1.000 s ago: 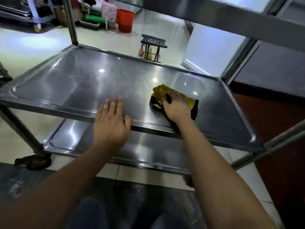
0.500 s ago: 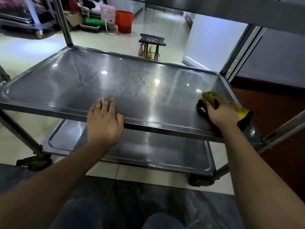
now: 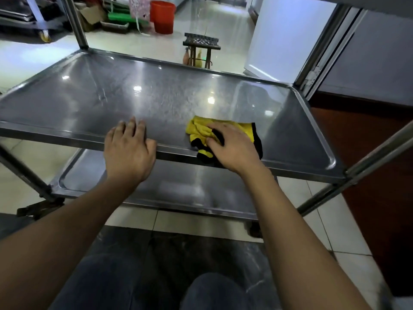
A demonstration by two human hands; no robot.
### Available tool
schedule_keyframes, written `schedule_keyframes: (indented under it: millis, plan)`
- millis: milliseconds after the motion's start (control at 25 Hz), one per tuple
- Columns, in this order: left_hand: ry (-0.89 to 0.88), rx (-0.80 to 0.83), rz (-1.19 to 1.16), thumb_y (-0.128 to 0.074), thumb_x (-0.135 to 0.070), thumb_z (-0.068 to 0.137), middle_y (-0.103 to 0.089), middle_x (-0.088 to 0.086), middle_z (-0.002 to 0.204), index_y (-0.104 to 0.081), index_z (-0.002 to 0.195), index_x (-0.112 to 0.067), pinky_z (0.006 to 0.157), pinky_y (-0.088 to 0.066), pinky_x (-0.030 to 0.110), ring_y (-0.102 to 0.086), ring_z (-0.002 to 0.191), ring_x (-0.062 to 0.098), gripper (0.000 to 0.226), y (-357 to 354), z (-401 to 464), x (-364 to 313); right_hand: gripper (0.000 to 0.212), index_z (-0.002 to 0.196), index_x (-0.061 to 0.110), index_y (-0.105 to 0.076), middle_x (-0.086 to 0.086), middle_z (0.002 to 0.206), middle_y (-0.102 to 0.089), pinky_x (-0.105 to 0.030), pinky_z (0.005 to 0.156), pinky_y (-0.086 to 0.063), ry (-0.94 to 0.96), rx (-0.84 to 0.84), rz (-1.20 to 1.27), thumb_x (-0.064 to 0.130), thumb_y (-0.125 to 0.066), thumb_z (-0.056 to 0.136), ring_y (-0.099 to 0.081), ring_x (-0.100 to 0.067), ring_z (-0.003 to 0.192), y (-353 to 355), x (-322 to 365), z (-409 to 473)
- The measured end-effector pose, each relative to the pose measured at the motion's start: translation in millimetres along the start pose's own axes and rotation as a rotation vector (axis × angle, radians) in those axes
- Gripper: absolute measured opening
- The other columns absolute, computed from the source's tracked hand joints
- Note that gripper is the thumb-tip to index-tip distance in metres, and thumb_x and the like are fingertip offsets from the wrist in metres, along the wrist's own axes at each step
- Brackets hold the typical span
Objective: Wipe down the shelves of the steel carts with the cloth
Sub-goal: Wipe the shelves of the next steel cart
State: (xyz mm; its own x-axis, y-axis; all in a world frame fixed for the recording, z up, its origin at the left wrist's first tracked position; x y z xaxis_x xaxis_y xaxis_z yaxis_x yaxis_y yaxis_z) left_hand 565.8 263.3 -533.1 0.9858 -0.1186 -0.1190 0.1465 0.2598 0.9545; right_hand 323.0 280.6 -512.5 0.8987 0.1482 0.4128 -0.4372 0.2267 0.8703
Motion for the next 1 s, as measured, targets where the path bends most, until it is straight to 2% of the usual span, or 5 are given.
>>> schedule_keyframes:
  millis: [280,640,760,840,1000]
  plan:
    - [-0.019,-0.024,-0.012,-0.016,-0.040,0.096,-0.036,0.019,0.160,-0.036,0.154,-0.007,0.118,-0.026,0.053,-0.033,0.147,0.038,0.069,10,-4,-5,0.047,0.121,0.014,-0.067,-0.015,0.104,-0.065,-0.046,0.089,-0.042,-0.145,-0.436,-0.315,0.045,-0.048,0.090,-0.059,-0.039,0.095,58,-50,-89]
    - [-0.028,-0.097,-0.035,-0.026,-0.033,0.105,-0.036,0.019,0.159,-0.035,0.154,-0.008,0.120,-0.020,0.051,-0.029,0.148,0.037,0.055,7,-7,-5,0.040,0.126,0.007,-0.064,-0.018,0.105,-0.063,-0.046,0.087,-0.039,0.078,-0.671,-0.217,0.034,-0.052,0.099,-0.056,-0.037,0.095,50,-50,-165]
    - [-0.063,-0.192,-0.090,-0.024,-0.032,0.107,-0.037,0.018,0.158,-0.035,0.153,-0.007,0.121,-0.020,0.050,-0.029,0.149,0.035,0.054,7,-12,-1,0.039,0.131,0.007,-0.060,-0.019,0.110,-0.061,-0.044,0.089,-0.041,0.058,-0.617,-0.129,0.029,-0.053,0.100,-0.053,-0.033,0.099,3,-67,-202]
    - [-0.087,-0.280,-0.131,-0.022,-0.030,0.108,-0.035,0.018,0.159,-0.034,0.153,-0.005,0.122,-0.019,0.050,-0.026,0.151,0.034,0.053,4,-22,0,0.038,0.132,0.007,-0.059,-0.019,0.113,-0.059,-0.047,0.093,-0.045,-0.121,-0.526,-0.002,0.023,-0.057,0.097,-0.052,-0.033,0.106,-38,-97,-215]
    - [-0.174,-0.322,-0.203,-0.032,-0.024,0.106,-0.006,0.023,0.168,-0.010,0.159,0.002,0.127,-0.008,0.051,-0.005,0.157,0.035,0.063,-19,-71,-13,0.039,0.132,0.005,-0.058,-0.023,0.112,-0.058,-0.056,0.096,-0.044,-0.349,-0.465,0.122,0.023,-0.056,0.098,-0.052,-0.039,0.109,-78,-154,-211]
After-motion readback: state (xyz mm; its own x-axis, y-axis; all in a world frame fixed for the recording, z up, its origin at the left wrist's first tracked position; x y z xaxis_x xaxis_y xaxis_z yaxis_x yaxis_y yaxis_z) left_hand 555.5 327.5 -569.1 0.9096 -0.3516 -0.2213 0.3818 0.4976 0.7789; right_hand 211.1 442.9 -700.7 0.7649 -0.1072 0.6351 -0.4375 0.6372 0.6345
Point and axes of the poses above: each hand's wrist, its own z-axis towards the middle knuckle, its own y-axis out of the back of the hand, x = y × z, the point moved 8 cm from there along z, towards the middle knuckle
